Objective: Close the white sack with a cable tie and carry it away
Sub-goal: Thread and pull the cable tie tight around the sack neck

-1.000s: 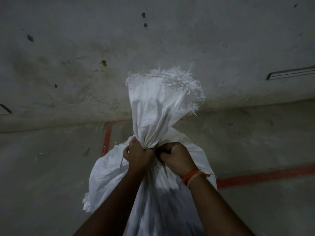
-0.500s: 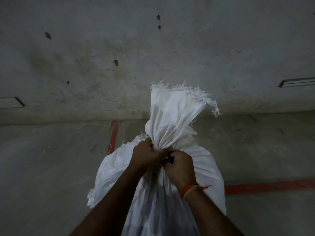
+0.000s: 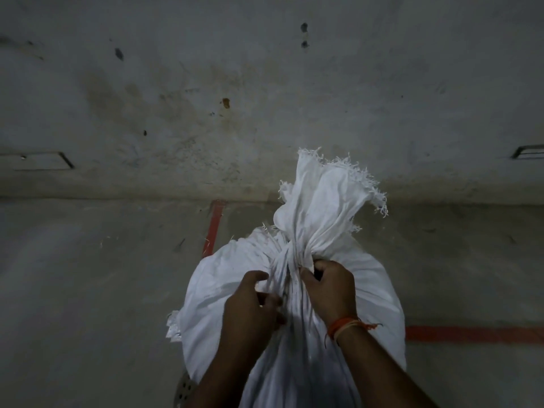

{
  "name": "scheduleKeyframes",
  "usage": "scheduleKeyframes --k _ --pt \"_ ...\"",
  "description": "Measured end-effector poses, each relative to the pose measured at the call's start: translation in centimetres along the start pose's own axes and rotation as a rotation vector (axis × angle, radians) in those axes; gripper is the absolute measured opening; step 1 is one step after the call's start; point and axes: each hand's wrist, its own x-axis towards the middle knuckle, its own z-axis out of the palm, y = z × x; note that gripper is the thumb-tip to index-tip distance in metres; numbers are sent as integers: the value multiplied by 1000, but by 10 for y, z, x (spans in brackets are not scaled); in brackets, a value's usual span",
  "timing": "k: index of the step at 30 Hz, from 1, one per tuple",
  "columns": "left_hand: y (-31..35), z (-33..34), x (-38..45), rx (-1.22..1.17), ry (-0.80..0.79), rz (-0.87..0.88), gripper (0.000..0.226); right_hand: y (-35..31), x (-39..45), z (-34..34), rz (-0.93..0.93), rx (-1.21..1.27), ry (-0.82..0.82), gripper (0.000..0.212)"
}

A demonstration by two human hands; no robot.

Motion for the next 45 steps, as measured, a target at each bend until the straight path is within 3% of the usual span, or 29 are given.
scheduleKeyframes --k 5,9,14,18,23,26,31,34,40,45 --pt "-9 19 -3 -269 -167 -71 7 -5 -5 -5 -1 33 -110 27" --pt "-11 30 14 -342 -168 -66 13 -9 -17 -27 92 208 -235 4" --pt "-15 38 25 -410 -201 9 18 3 -40 -42 218 339 -274 26" --pt "-23 39 30 -332 -241 67 29 2 -55 -37 232 312 -241 31" --pt "-27 32 36 -56 -253 221 42 0 -49 -29 200 304 -249 47" --pt "-28 21 42 8 -315 247 45 -3 -42 -28 164 276 -281 39" --pt "-25 6 49 30 -438 147 42 -5 -41 -25 159 202 -277 29" --pt "-25 5 52 57 -393 155 36 -10 -46 -22 171 165 -222 12" --pt "-28 10 55 56 -280 155 19 -14 -60 -15 187 83 -107 4" --pt "-26 9 55 41 -192 135 13 -9 -61 -6 259 161 -170 23"
